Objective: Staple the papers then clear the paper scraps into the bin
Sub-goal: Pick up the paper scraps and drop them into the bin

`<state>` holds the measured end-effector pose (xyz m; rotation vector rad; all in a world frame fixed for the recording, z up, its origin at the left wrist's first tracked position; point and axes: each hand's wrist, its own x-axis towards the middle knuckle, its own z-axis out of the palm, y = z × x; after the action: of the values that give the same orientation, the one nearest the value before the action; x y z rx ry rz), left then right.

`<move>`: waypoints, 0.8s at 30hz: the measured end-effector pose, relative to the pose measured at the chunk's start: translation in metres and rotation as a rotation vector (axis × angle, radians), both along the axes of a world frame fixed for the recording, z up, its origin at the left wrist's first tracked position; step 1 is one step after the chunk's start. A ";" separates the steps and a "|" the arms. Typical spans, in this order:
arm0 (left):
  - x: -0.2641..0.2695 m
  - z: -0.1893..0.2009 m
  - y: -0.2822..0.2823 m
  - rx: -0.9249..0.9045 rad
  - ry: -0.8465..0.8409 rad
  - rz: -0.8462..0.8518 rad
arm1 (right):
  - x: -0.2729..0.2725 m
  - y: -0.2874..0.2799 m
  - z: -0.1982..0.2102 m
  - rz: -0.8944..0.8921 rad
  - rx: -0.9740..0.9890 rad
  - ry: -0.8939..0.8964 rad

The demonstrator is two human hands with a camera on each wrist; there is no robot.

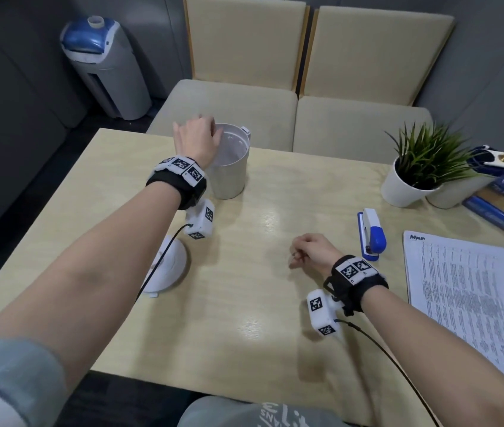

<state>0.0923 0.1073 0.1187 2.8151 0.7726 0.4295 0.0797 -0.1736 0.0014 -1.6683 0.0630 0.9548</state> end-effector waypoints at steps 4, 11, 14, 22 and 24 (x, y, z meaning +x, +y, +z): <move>-0.030 -0.010 -0.013 0.049 -0.144 -0.135 | 0.009 0.001 0.000 0.153 -0.373 -0.352; -0.094 -0.073 -0.062 -0.039 -0.088 -0.242 | -0.016 0.007 -0.026 0.289 -0.543 -0.605; -0.116 -0.094 -0.067 -0.123 -0.066 -0.183 | -0.016 0.012 -0.026 0.282 -0.585 -0.608; -0.162 -0.113 -0.050 -0.193 -0.013 -0.059 | -0.015 0.042 -0.005 0.651 -0.881 -0.719; -0.168 -0.115 -0.049 -0.192 0.001 -0.053 | -0.015 0.048 0.001 0.772 -0.931 -0.730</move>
<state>-0.0756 0.0588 0.0039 2.6505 0.6983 0.3269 0.0647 -0.1261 0.0024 -2.9359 -0.7868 0.8277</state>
